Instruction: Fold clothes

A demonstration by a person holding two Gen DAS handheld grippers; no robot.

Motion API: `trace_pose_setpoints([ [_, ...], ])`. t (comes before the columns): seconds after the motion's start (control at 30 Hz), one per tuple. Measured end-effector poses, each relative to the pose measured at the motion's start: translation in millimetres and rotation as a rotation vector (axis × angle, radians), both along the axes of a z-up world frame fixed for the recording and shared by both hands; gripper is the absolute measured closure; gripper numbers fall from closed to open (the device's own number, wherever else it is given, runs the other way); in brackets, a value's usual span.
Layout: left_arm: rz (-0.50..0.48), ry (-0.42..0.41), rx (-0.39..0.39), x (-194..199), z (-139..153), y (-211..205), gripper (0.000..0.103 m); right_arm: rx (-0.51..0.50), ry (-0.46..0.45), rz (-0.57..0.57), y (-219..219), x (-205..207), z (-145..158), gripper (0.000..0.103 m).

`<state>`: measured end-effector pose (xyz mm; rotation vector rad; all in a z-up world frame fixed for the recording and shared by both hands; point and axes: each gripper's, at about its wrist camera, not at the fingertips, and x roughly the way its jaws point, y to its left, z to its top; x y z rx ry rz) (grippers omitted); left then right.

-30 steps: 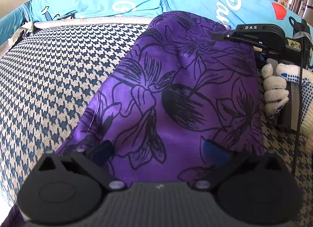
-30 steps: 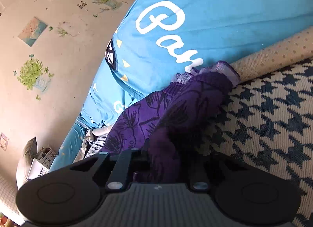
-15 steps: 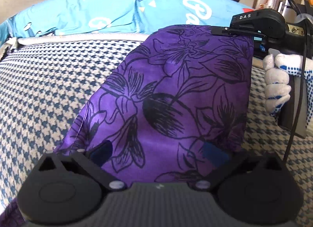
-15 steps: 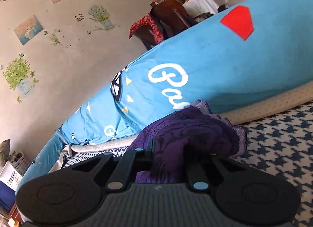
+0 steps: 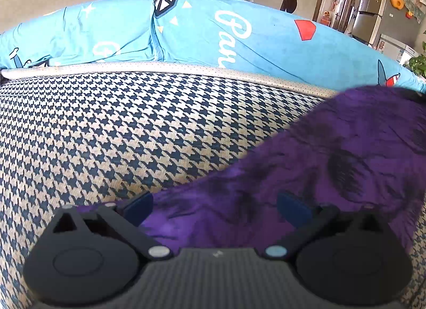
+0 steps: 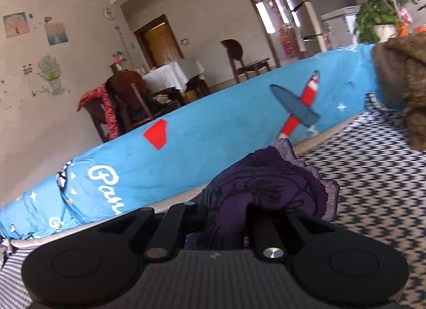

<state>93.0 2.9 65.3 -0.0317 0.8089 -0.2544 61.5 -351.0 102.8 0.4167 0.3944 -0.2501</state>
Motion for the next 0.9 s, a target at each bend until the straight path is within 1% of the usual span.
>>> trace_pose_setpoints([
  [0.1,0.016,-0.01,0.013,-3,0,1,0.0,-0.042,0.065,-0.09,-14,-35,-5,0.091],
  [0.2,0.019,-0.015,0.019,-13,3,-1,0.0,-0.05,0.152,-0.126,-30,-53,-16,0.089],
  [0.27,0.026,-0.021,0.014,-21,6,4,0.0,-0.035,0.201,-0.138,-40,-63,-23,0.08],
  [0.3,0.029,-0.024,0.012,-24,7,6,0.0,-0.03,0.221,-0.151,-44,-69,-26,0.078],
  [0.37,0.035,-0.036,0.009,-34,10,12,0.0,-0.02,0.217,-0.186,-49,-86,-27,0.07],
  [0.43,0.049,-0.05,0.014,-39,11,18,0.0,-0.018,0.198,-0.214,-51,-102,-25,0.066],
  [0.53,0.081,-0.034,-0.001,-40,8,28,0.0,-0.003,0.167,-0.239,-54,-119,-22,0.06],
  [0.67,0.105,0.001,-0.02,-48,2,38,0.0,0.06,0.145,-0.266,-66,-131,-23,0.059],
  [0.83,0.125,0.018,-0.027,-60,-3,47,0.0,0.215,0.123,-0.259,-83,-138,-33,0.056],
  [0.9,0.135,0.026,-0.029,-63,-5,50,0.0,0.23,0.126,-0.246,-81,-139,-34,0.056],
])
